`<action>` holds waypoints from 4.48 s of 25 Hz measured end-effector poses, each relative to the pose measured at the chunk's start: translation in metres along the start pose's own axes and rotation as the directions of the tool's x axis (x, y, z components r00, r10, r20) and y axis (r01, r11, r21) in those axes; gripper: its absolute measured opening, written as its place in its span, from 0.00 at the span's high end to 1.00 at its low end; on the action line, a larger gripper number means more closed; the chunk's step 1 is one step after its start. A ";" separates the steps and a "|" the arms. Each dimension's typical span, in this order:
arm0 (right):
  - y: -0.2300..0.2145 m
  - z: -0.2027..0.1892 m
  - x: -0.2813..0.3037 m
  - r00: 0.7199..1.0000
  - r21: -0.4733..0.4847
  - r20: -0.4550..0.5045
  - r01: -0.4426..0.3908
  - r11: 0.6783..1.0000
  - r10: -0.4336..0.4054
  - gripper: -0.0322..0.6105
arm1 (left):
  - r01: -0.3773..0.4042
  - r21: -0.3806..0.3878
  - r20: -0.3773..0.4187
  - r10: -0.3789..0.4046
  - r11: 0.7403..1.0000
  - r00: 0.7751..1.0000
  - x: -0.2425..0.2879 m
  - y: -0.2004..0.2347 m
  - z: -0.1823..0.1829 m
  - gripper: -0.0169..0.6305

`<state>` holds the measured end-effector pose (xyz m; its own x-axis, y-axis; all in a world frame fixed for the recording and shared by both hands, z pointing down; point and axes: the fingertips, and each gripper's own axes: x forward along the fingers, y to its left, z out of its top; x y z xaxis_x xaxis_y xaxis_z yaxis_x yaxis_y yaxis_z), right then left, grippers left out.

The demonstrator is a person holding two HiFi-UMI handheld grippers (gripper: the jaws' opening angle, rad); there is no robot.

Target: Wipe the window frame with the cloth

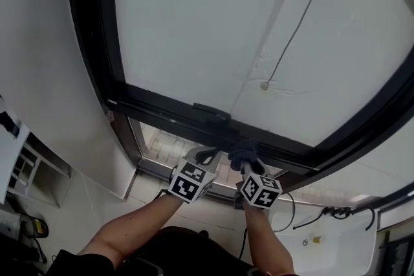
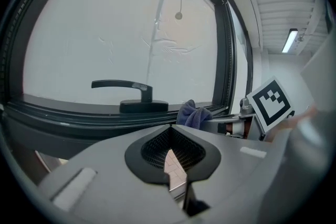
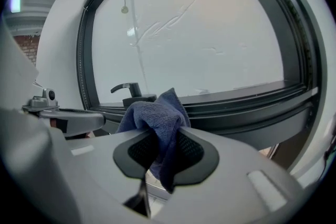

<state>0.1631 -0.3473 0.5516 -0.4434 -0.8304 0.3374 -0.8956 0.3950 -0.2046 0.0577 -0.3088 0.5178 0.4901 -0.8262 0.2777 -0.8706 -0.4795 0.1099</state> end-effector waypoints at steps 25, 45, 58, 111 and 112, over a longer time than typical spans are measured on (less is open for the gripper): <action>0.152 -0.011 0.067 0.982 -0.047 -0.054 -0.181 0.982 0.179 0.84 | -0.203 -0.089 0.041 0.208 0.975 0.977 -0.103 0.139 -0.021 0.98; 0.267 -0.020 0.118 0.949 -0.109 -0.105 -0.309 0.945 0.298 0.84 | -0.348 -0.167 0.067 0.362 0.923 0.930 -0.184 0.244 -0.041 0.98; 0.354 -0.030 0.152 0.910 -0.150 -0.156 -0.406 0.901 0.384 0.84 | -0.412 -0.197 0.059 0.430 0.890 0.901 -0.233 0.292 -0.056 0.98; 0.361 -0.003 0.061 0.896 -0.196 -0.107 -0.445 0.874 0.432 0.84 | -0.326 -0.228 0.100 0.355 0.917 0.929 -0.249 0.242 -0.030 0.98; 0.352 -0.002 0.055 0.899 -0.190 -0.104 -0.438 0.879 0.425 0.84 | -0.315 -0.230 0.099 0.344 0.921 0.934 -0.244 0.234 -0.026 0.98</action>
<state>-0.1769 -0.2534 0.4996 -0.7833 -0.5375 0.3123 -0.5999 0.7854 -0.1528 -0.2670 -0.2115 0.5008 0.1620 -0.9658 0.2025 -0.9659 -0.1132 0.2329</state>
